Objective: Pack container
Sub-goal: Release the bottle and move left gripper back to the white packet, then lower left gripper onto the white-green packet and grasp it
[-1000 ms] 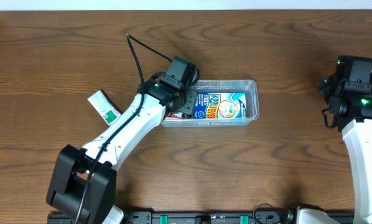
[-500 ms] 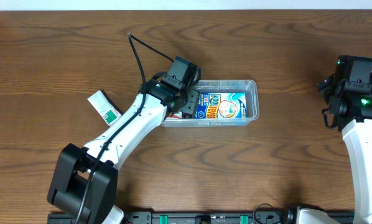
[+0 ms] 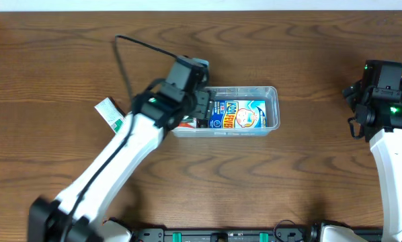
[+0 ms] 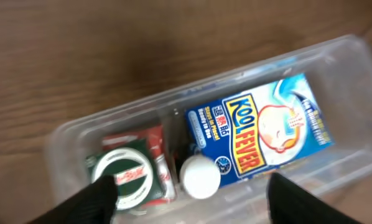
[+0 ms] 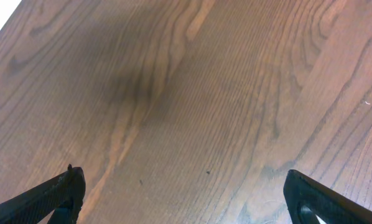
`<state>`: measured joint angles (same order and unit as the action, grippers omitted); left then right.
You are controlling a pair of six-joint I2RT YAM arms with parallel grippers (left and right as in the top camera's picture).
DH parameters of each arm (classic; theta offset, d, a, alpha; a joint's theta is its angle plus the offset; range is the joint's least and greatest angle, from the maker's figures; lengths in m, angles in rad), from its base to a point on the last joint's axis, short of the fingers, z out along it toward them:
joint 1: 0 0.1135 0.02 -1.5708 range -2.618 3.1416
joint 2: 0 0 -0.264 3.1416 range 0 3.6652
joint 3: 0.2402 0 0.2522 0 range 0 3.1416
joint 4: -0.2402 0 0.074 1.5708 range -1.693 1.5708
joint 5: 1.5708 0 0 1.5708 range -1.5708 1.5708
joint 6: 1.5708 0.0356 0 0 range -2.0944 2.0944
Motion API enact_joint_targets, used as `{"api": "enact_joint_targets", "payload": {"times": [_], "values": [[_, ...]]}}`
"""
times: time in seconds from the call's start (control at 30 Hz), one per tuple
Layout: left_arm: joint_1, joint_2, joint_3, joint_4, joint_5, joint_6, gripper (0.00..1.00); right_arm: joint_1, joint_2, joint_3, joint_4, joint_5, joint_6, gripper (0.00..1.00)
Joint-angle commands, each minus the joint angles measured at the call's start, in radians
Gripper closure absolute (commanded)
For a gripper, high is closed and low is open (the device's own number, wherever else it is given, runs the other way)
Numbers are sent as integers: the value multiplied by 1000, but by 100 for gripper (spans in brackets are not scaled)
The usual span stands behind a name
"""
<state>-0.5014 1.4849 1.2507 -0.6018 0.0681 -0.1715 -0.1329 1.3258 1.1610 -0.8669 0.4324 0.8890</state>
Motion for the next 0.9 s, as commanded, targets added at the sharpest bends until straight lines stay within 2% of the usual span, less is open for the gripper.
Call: {"api": "enact_joint_targets", "payload": {"times": [0.0, 0.2, 0.27, 0.43, 0.53, 0.87], "values": [[73, -69, 24, -71, -69, -91, 18, -5, -3, 3, -1, 7, 15, 1], [257, -98, 22, -221, -159, -214, 14, -5, -3, 3, -1, 7, 15, 1], [311, -84, 18, -238, -159, -243, 14, -5, -3, 3, -1, 7, 15, 1], [436, -12, 13, -254, -159, -345, 3, -5, -3, 3, -1, 7, 15, 1], [497, 46, 13, -258, -157, -397, 1, -5, -3, 3, -1, 8, 16, 1], [599, 237, 13, -241, -99, -407, 2, -5, -3, 3, -1, 7, 15, 1]]}}
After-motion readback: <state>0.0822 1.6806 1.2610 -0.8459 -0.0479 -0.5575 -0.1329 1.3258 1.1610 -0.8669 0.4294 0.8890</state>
